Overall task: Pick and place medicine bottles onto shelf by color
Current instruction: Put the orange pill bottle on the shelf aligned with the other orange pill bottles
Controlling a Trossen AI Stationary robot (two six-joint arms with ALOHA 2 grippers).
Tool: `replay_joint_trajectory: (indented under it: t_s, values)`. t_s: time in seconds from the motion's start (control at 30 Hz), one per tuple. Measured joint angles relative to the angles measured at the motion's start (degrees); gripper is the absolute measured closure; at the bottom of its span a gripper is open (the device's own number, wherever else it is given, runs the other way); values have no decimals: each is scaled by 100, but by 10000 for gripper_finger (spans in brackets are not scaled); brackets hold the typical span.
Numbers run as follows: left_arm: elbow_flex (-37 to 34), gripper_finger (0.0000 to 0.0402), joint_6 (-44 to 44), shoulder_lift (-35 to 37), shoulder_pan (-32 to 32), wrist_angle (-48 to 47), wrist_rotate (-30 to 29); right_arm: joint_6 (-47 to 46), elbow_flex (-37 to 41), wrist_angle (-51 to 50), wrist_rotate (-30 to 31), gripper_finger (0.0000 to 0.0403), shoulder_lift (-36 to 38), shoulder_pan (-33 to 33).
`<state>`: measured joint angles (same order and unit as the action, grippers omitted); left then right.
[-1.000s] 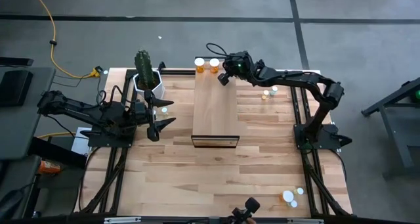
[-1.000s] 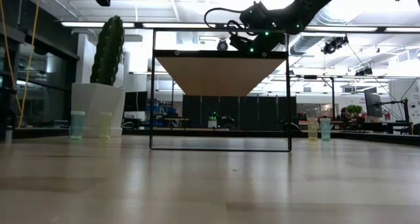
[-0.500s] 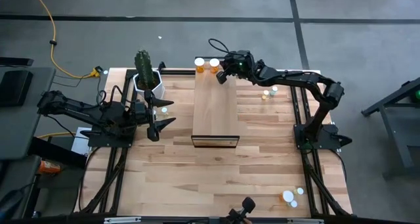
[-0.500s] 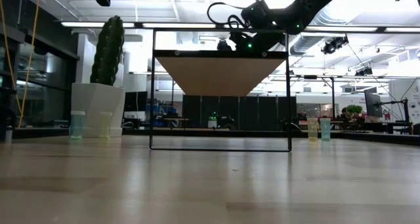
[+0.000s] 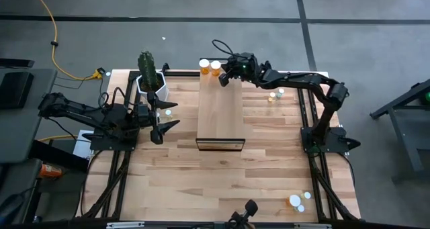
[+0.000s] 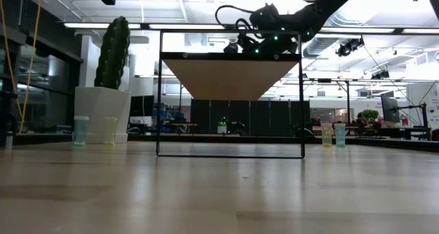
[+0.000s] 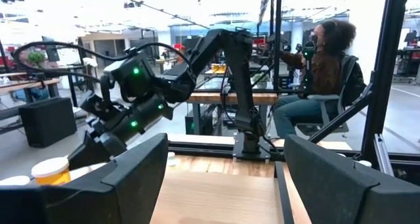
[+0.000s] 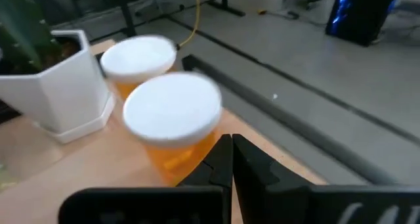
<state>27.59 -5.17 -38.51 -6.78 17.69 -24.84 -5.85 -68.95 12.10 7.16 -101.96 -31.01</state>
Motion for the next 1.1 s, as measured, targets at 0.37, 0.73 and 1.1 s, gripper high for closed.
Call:
replay_joint_trajectory:
  t_s: [0.37,0.73,1.1]
  values:
    - [0,108,0,-1,0,-17,0,991,0,-1525,206,403,1273,-214]
    - [0,108,3,1,0,-31,0,549,775,-3784,235,403,3756,308]
    - [0,108,39,0,0,-31,-9,-363,2841,-1945,-165,402,5628,1347]
